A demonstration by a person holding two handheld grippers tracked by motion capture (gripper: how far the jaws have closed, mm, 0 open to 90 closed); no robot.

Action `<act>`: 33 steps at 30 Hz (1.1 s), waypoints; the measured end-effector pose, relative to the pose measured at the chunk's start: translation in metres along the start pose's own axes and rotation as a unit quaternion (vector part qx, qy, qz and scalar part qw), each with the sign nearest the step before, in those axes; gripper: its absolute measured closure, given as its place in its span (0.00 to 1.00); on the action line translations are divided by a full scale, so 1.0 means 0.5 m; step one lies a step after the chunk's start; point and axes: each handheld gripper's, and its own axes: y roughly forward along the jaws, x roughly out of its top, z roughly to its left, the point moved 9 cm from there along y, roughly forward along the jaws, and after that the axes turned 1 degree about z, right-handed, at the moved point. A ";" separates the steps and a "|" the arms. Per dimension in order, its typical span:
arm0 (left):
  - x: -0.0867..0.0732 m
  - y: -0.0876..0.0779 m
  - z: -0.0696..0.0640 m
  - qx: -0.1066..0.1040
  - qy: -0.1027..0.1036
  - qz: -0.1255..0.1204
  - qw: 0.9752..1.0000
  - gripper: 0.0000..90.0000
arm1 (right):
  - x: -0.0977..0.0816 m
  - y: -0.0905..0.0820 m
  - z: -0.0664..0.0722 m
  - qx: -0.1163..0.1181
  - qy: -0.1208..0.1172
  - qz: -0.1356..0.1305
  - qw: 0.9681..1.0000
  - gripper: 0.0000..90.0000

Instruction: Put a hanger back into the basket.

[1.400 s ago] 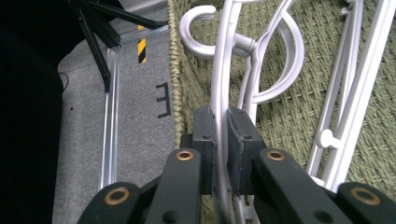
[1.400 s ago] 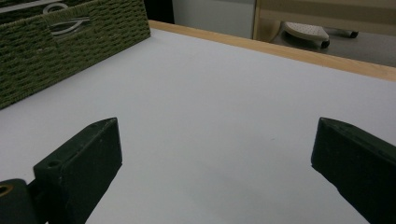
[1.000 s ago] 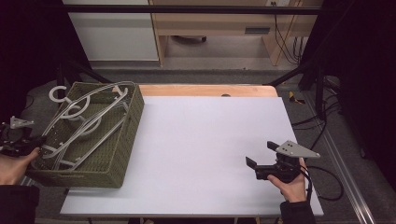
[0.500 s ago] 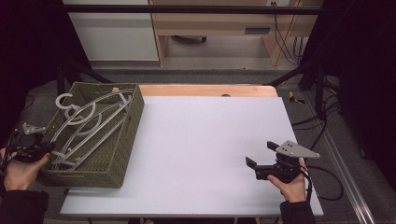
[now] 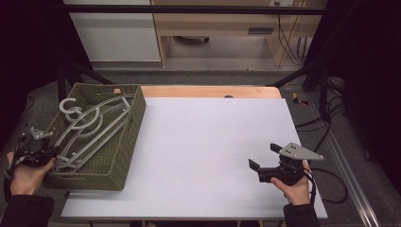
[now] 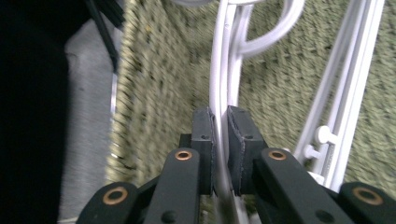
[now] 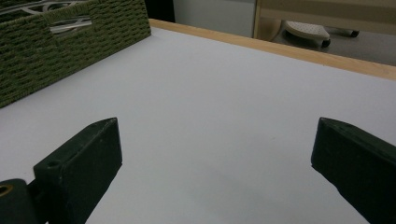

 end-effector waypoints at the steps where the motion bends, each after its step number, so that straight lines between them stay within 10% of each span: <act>1: 0.000 0.000 0.000 0.000 0.000 0.000 1.000 0.90 | 0.000 0.000 0.000 0.000 0.000 0.000 1.000 0.02; 7: -0.011 0.003 -0.019 -0.033 0.019 0.021 0.999 0.86 | -0.001 0.001 0.001 0.001 -0.002 0.001 1.000 0.03; 9: -0.006 -0.003 -0.033 -0.065 0.011 0.013 0.998 0.84 | -0.001 0.001 0.001 0.000 0.000 0.001 1.000 0.02; 20: 0.065 -0.076 -0.097 -0.087 0.014 -0.079 0.993 0.57 | 0.001 -0.002 0.000 -0.001 0.000 -0.003 1.000 0.03; 29: 0.113 -0.131 -0.178 -0.157 0.003 -0.172 0.973 0.41 | 0.002 -0.002 0.000 -0.001 0.001 -0.006 1.000 0.02; 30: 0.120 -0.139 -0.202 -0.181 0.002 -0.187 0.966 0.40 | 0.003 -0.002 0.000 -0.002 0.001 -0.007 1.000 0.02; 31: 0.120 -0.139 -0.202 -0.181 0.002 -0.187 0.966 0.38 | 0.003 -0.002 0.000 -0.002 0.001 -0.007 1.000 0.02; 33: 0.129 -0.148 -0.236 -0.197 0.006 -0.209 0.958 0.35 | 0.003 -0.004 -0.001 -0.001 0.001 -0.008 1.000 0.02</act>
